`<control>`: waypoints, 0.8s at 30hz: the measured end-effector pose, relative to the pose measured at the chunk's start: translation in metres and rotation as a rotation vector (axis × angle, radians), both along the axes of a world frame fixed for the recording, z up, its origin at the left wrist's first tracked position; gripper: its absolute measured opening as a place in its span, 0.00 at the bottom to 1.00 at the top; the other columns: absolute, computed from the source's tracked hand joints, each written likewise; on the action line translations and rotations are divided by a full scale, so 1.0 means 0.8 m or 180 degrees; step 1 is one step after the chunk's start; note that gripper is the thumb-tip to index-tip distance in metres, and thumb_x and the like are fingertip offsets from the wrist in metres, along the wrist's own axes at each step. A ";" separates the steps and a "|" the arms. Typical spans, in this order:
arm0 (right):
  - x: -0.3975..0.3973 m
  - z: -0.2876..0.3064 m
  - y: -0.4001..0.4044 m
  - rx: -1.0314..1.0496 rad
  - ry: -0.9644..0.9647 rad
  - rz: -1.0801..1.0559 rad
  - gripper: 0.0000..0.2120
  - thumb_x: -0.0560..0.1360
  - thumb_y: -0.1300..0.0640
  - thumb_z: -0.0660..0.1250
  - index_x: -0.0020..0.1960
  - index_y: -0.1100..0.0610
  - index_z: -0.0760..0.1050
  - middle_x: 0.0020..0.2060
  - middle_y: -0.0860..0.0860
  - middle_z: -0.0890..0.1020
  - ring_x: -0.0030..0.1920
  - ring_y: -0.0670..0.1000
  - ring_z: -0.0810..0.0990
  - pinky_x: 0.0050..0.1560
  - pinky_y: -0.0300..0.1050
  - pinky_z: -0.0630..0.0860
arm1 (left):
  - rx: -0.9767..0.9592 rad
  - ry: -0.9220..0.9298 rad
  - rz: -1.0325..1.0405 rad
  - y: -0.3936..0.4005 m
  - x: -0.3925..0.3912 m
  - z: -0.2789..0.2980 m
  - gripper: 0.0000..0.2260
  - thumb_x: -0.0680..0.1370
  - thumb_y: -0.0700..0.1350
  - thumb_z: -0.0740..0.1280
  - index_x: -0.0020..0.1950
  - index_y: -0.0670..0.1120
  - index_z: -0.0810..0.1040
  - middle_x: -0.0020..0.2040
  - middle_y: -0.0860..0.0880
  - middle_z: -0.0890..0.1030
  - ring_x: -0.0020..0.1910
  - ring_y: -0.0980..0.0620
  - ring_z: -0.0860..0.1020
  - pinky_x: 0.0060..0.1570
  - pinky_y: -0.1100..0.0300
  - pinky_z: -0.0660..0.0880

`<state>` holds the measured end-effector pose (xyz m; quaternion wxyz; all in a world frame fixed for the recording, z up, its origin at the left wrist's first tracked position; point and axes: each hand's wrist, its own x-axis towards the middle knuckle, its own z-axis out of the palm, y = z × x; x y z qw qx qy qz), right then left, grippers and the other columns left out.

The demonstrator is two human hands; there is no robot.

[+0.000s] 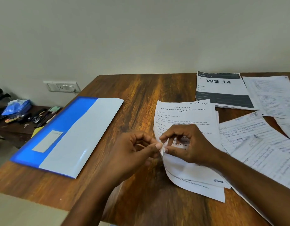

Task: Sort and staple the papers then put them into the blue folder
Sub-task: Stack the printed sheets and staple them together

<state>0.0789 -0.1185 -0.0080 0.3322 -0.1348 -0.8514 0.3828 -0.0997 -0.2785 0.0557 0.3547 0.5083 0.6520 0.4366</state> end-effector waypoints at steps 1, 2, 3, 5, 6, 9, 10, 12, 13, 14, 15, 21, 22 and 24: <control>0.000 0.000 -0.001 0.0082 -0.0052 0.0016 0.14 0.72 0.49 0.80 0.55 0.52 0.86 0.47 0.41 0.86 0.46 0.52 0.85 0.41 0.56 0.80 | -0.0029 -0.0041 0.0091 -0.003 0.001 -0.002 0.14 0.71 0.56 0.77 0.48 0.48 0.86 0.44 0.48 0.88 0.42 0.48 0.88 0.45 0.44 0.86; -0.001 0.001 -0.001 0.0167 -0.0097 0.0035 0.15 0.72 0.49 0.81 0.55 0.53 0.86 0.47 0.41 0.86 0.45 0.52 0.84 0.40 0.56 0.80 | -0.0060 -0.0037 0.0183 -0.005 0.003 -0.004 0.18 0.67 0.60 0.78 0.47 0.48 0.87 0.43 0.48 0.88 0.42 0.47 0.88 0.45 0.42 0.86; -0.002 0.002 -0.001 0.0250 -0.0125 0.0065 0.15 0.71 0.49 0.81 0.55 0.53 0.86 0.47 0.42 0.86 0.45 0.52 0.84 0.39 0.55 0.80 | -0.0082 0.0005 0.0274 -0.007 0.003 -0.007 0.20 0.63 0.63 0.79 0.45 0.49 0.87 0.42 0.49 0.88 0.41 0.48 0.88 0.46 0.41 0.85; -0.004 0.001 -0.001 0.0368 -0.0156 0.0124 0.16 0.71 0.49 0.82 0.56 0.53 0.86 0.48 0.43 0.86 0.45 0.51 0.84 0.39 0.54 0.80 | -0.0115 0.0139 0.0415 -0.009 0.006 -0.011 0.23 0.59 0.66 0.79 0.43 0.50 0.87 0.41 0.51 0.88 0.39 0.51 0.87 0.47 0.41 0.85; -0.004 0.001 -0.001 0.0388 -0.0172 0.0131 0.16 0.71 0.50 0.82 0.56 0.53 0.86 0.48 0.43 0.86 0.45 0.51 0.84 0.39 0.54 0.80 | -0.0132 0.0200 0.0456 -0.010 0.008 -0.012 0.23 0.59 0.67 0.79 0.42 0.50 0.87 0.41 0.53 0.88 0.39 0.52 0.87 0.47 0.42 0.85; -0.004 0.000 -0.001 0.0347 -0.0208 0.0120 0.16 0.71 0.50 0.81 0.56 0.52 0.86 0.48 0.42 0.85 0.46 0.51 0.84 0.39 0.55 0.80 | -0.0151 0.0285 0.0465 -0.011 0.014 -0.014 0.20 0.61 0.64 0.80 0.41 0.50 0.86 0.40 0.54 0.88 0.39 0.54 0.87 0.46 0.44 0.85; -0.004 0.000 -0.002 0.0339 -0.0213 0.0120 0.16 0.71 0.49 0.81 0.56 0.52 0.86 0.47 0.42 0.85 0.46 0.51 0.84 0.39 0.55 0.80 | -0.0125 0.0259 0.0478 -0.011 0.016 -0.015 0.17 0.63 0.60 0.82 0.40 0.49 0.85 0.40 0.54 0.88 0.39 0.54 0.87 0.46 0.45 0.85; -0.005 0.000 -0.003 0.0355 -0.0216 0.0124 0.16 0.71 0.48 0.81 0.56 0.52 0.86 0.47 0.41 0.85 0.45 0.51 0.84 0.38 0.55 0.80 | -0.0090 0.0212 0.0536 -0.012 0.016 -0.018 0.12 0.67 0.53 0.83 0.40 0.48 0.85 0.39 0.52 0.88 0.38 0.53 0.87 0.45 0.46 0.85; -0.005 0.000 -0.003 0.0356 -0.0218 0.0126 0.16 0.71 0.48 0.81 0.56 0.52 0.86 0.47 0.40 0.85 0.45 0.51 0.84 0.38 0.54 0.80 | -0.0084 0.0204 0.0553 -0.014 0.015 -0.019 0.11 0.68 0.51 0.83 0.40 0.48 0.85 0.39 0.52 0.88 0.39 0.53 0.87 0.45 0.46 0.85; -0.005 0.001 -0.003 0.0349 -0.0223 0.0122 0.16 0.71 0.48 0.81 0.56 0.52 0.86 0.46 0.40 0.85 0.45 0.51 0.84 0.38 0.53 0.80 | -0.0074 0.0186 0.0553 -0.014 0.015 -0.019 0.10 0.68 0.50 0.83 0.40 0.48 0.85 0.39 0.52 0.88 0.39 0.53 0.87 0.46 0.45 0.85; -0.005 0.001 -0.003 0.0336 -0.0232 0.0117 0.16 0.71 0.48 0.81 0.56 0.52 0.86 0.46 0.40 0.85 0.45 0.52 0.84 0.38 0.53 0.80 | -0.0057 0.0162 0.0550 -0.016 0.015 -0.019 0.10 0.68 0.50 0.82 0.40 0.48 0.85 0.40 0.52 0.88 0.39 0.53 0.87 0.46 0.44 0.85; -0.004 0.005 -0.005 0.0234 -0.0224 0.0101 0.15 0.71 0.47 0.81 0.55 0.51 0.86 0.47 0.41 0.86 0.46 0.51 0.84 0.40 0.55 0.81 | 0.0124 0.0073 0.0605 -0.020 0.019 -0.014 0.12 0.68 0.52 0.81 0.42 0.46 0.85 0.40 0.51 0.88 0.38 0.51 0.87 0.45 0.45 0.86; -0.004 0.006 -0.006 0.0221 -0.0222 0.0098 0.15 0.71 0.48 0.81 0.55 0.51 0.86 0.47 0.41 0.86 0.46 0.51 0.84 0.40 0.55 0.81 | 0.0146 0.0070 0.0611 -0.019 0.020 -0.015 0.10 0.70 0.48 0.81 0.42 0.45 0.85 0.40 0.50 0.88 0.38 0.51 0.87 0.44 0.45 0.86; -0.003 0.008 -0.006 0.0226 -0.0206 0.0092 0.15 0.71 0.49 0.82 0.55 0.52 0.86 0.47 0.42 0.86 0.46 0.52 0.84 0.40 0.53 0.81 | 0.0210 0.0102 0.0659 -0.019 0.021 -0.019 0.07 0.73 0.41 0.80 0.42 0.43 0.84 0.40 0.50 0.88 0.39 0.52 0.87 0.44 0.46 0.86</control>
